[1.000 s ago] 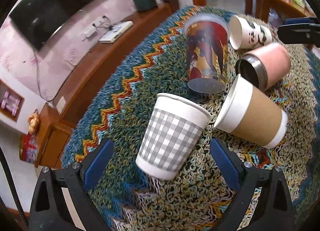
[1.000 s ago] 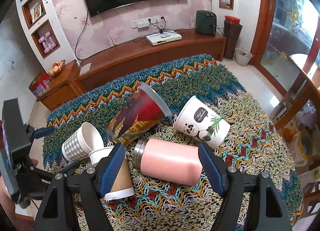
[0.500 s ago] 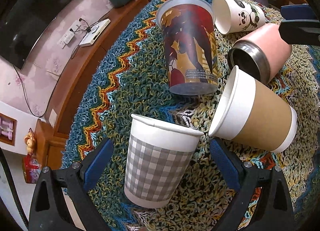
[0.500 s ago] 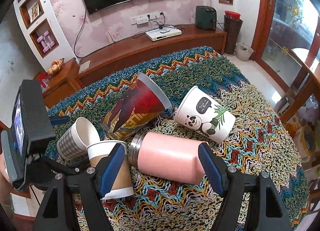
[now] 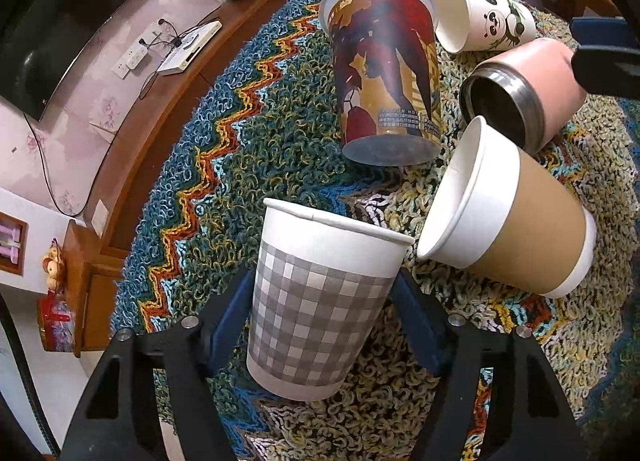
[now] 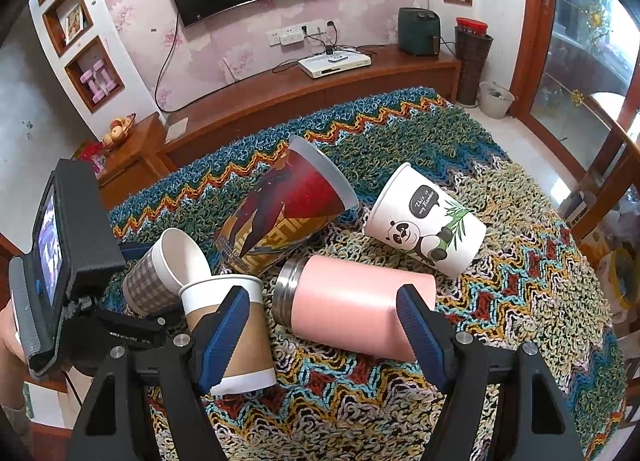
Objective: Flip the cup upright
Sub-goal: 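Close the left gripper on the checkered cup and lift it, then carry the checkered cup with the left gripper toward the right gripper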
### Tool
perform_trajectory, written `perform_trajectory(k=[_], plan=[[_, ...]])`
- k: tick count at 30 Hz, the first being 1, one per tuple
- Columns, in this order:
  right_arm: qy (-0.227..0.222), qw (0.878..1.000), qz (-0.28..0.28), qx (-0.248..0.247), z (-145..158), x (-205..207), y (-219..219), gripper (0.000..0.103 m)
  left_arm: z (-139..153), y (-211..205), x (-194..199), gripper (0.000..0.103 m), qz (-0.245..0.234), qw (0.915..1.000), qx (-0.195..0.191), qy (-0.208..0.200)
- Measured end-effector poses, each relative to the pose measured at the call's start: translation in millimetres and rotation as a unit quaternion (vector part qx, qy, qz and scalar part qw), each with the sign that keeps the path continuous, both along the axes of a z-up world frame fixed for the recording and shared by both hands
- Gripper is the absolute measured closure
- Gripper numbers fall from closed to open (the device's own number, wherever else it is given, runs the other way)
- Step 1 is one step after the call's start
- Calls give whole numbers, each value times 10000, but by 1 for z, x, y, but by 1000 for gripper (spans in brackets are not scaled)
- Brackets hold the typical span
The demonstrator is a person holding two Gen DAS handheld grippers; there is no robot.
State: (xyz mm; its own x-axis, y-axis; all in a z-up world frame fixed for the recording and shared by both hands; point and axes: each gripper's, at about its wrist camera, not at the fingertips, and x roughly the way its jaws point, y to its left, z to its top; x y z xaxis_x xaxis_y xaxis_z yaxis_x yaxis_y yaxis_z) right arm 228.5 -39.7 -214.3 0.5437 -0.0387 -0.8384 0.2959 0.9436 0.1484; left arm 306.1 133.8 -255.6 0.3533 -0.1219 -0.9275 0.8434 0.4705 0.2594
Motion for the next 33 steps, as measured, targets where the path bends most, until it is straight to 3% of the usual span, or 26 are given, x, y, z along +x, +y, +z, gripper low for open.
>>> perform_trajectory(k=[9, 14, 17, 22, 27, 33], plan=[[1, 10000, 7, 32, 0, -4, 0, 26, 8, 1, -7, 31, 219, 9995, -94, -195], [-3, 10000, 45, 8, 2, -7, -2, 26, 21, 11, -6, 31, 800, 9947, -439, -482], [-4, 10000, 74, -3, 2, -10, -3, 26, 29, 22, -8, 31, 1329, 9864, -778, -580], [4, 9999, 154, -60, 3, -14, -5, 26, 42, 34, -28, 31, 2168, 9654, -1303, -637], [57, 9996, 262, -22, 1, -20, -10, 26, 48, 32, -64, 31, 2711, 9476, -1561, -642], [125, 9984, 545, 15, 1, -34, -15, 26, 47, 22, -103, 31, 3418, 9234, -1724, -290]])
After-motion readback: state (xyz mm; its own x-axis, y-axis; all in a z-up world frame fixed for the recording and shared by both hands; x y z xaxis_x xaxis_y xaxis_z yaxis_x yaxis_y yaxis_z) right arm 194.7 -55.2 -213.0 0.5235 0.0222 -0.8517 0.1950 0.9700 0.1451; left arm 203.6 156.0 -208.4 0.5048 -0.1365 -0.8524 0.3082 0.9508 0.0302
